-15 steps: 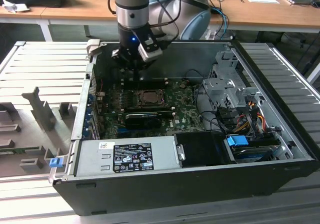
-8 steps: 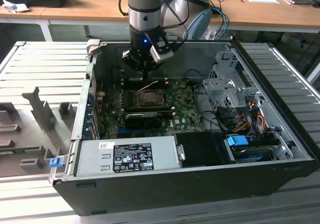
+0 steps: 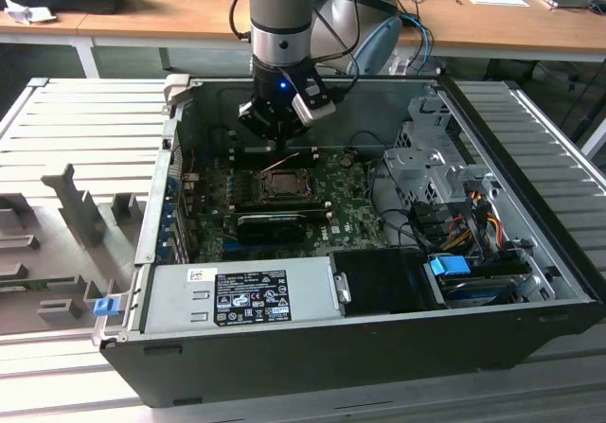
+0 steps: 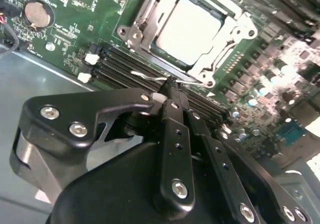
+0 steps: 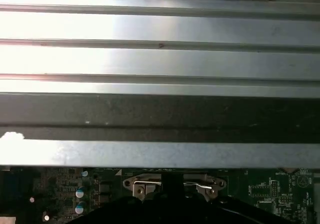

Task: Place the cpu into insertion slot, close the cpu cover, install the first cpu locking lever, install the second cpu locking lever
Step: 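Install the first cpu locking lever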

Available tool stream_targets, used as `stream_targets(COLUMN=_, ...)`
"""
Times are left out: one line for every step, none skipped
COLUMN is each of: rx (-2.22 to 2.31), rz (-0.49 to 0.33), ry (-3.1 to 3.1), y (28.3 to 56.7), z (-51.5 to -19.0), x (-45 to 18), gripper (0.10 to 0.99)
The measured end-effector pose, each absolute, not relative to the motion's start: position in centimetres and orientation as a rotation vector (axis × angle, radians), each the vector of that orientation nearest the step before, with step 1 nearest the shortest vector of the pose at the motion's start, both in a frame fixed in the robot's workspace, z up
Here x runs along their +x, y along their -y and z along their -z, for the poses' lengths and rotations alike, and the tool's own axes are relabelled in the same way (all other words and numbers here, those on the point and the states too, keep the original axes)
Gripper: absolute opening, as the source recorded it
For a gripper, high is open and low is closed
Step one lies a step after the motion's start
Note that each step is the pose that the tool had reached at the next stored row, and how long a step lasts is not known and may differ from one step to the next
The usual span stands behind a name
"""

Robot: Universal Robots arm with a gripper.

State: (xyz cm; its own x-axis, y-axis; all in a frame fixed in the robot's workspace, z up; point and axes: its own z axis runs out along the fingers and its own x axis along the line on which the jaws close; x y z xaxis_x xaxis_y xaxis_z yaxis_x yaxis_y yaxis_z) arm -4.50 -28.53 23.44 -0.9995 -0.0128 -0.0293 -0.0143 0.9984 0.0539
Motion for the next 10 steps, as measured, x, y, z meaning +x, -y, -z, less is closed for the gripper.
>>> stream_targets(rx=-0.021, rz=-0.084, ry=-3.112, y=28.4, z=-23.3, x=-4.5, gripper=0.106)
stream_targets(rx=-0.021, rz=-0.087, ry=-3.111, y=28.4, z=-23.2, x=-4.5, gripper=0.106)
stream_targets(rx=-0.021, rz=-0.091, ry=-3.111, y=28.4, z=-23.2, x=-4.5, gripper=0.106)
stream_targets(rx=-0.021, rz=-0.094, ry=-3.111, y=28.4, z=-23.0, x=-4.5, gripper=0.106)
stream_targets(rx=-0.022, rz=-0.095, ry=-3.111, y=28.3, z=-22.9, x=-4.5, gripper=0.106)
stream_targets(rx=-0.026, rz=-0.095, ry=-3.111, y=28.3, z=-22.7, x=-4.4, gripper=0.106)
stream_targets(rx=-0.026, rz=-0.095, ry=-3.111, y=28.2, z=-22.5, x=-4.1, gripper=0.106)
stream_targets(rx=-0.026, rz=-0.095, ry=-3.111, y=28.2, z=-22.4, x=-3.9, gripper=0.106)
stream_targets(rx=-0.026, rz=-0.095, ry=-3.111, y=28.2, z=-22.4, x=-3.7, gripper=0.106)
stream_targets(rx=-0.026, rz=-0.095, ry=-3.111, y=28.1, z=-22.2, x=-3.6, gripper=0.106)
